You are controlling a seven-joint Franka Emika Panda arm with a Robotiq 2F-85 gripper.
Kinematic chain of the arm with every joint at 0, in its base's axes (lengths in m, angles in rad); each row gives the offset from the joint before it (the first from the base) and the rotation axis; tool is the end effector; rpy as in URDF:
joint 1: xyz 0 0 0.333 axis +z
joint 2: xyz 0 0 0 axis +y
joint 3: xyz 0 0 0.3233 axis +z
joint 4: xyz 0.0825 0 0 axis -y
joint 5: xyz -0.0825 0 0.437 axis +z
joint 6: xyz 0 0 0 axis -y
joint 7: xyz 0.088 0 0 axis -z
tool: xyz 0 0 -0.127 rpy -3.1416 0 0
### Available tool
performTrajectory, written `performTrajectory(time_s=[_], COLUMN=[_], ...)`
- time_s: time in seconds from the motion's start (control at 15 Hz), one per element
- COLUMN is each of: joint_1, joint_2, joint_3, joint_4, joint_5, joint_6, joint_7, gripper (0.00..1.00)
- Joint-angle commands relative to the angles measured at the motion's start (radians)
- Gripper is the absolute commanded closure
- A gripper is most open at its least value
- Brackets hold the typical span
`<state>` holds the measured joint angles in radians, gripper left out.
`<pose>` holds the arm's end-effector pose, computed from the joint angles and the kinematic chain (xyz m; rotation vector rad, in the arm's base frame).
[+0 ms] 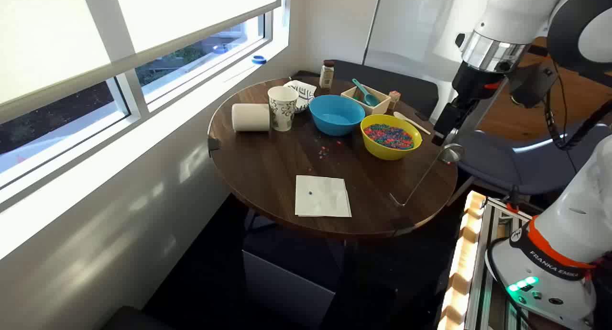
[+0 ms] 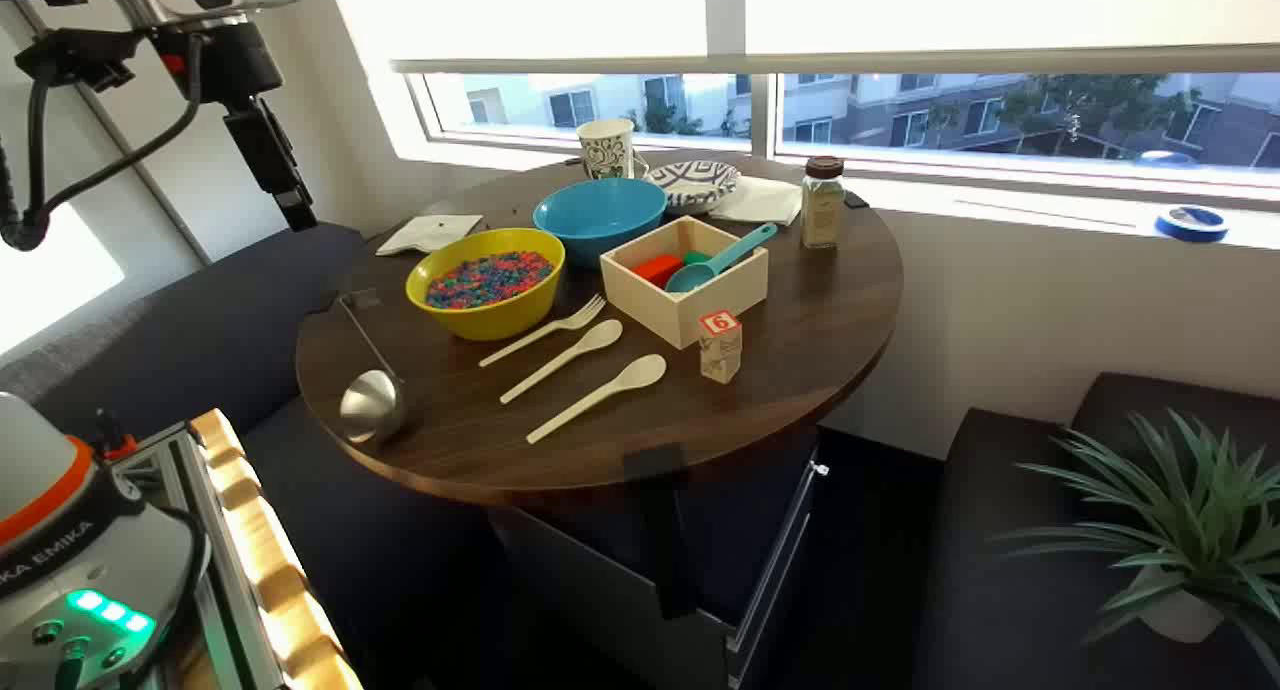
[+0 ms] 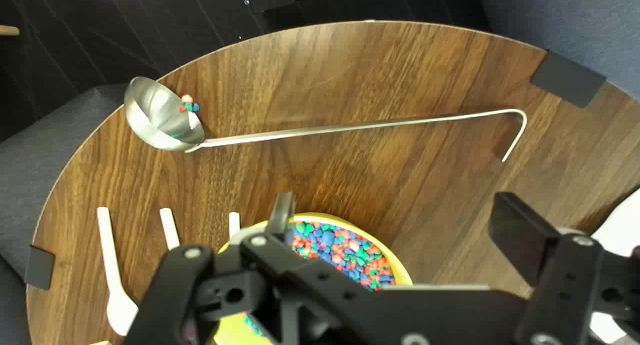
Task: Put the cereals inside the bowl
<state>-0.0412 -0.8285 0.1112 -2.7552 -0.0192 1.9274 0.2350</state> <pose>0.3439 0.0163 0.4093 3.0279 -0.2950 0.0164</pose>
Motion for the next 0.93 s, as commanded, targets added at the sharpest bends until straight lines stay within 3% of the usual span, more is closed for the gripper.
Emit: performTrajectory(time_s=[0.0,0.73,0.87], joint_1=[0.004,0.004,0.033], joint_2=[0.001,0.005,0.058], joint_3=[-0.004,-0.004,0.036], joint_4=[0.000,-0.002,0.032], joint_5=[-0.003,-0.003,0.028], joint_6=[-0.002,-0.002,0.013], joint_7=[0.002,0.002,0.037], gripper=[0.00,0.00,0.00])
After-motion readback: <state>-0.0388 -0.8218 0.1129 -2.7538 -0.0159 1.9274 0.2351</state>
